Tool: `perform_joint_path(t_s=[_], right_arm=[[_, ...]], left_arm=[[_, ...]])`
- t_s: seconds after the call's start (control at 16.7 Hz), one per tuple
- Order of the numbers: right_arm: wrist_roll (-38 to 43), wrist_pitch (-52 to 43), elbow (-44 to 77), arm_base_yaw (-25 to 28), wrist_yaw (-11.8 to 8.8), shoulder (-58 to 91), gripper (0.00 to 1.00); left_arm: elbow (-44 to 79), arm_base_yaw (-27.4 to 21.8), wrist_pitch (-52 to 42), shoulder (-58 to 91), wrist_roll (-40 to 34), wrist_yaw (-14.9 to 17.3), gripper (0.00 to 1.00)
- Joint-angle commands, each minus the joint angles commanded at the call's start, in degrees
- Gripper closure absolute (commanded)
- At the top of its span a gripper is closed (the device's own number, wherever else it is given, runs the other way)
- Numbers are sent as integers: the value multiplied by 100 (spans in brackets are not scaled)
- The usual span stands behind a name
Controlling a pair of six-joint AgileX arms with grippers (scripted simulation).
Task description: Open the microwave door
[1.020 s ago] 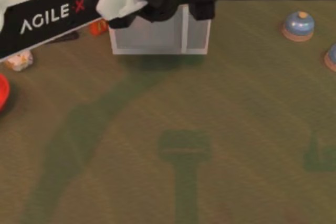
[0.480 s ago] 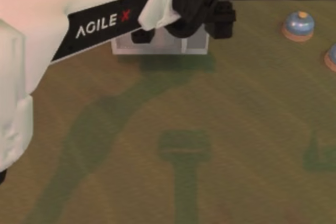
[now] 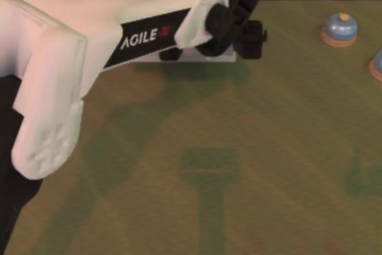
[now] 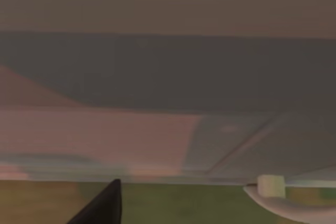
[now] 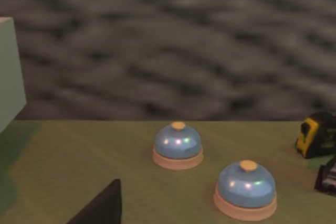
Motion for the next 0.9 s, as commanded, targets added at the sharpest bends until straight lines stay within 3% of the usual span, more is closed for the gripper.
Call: perform_joint_path(t_s=[0.3,0.9], right_arm=[[0,0,0,0,0,0,0],[0,0,0,0,0,0,0]], left_arm=[[107,65,113,162,59,41,0],[107,65,113,162,59,41,75]])
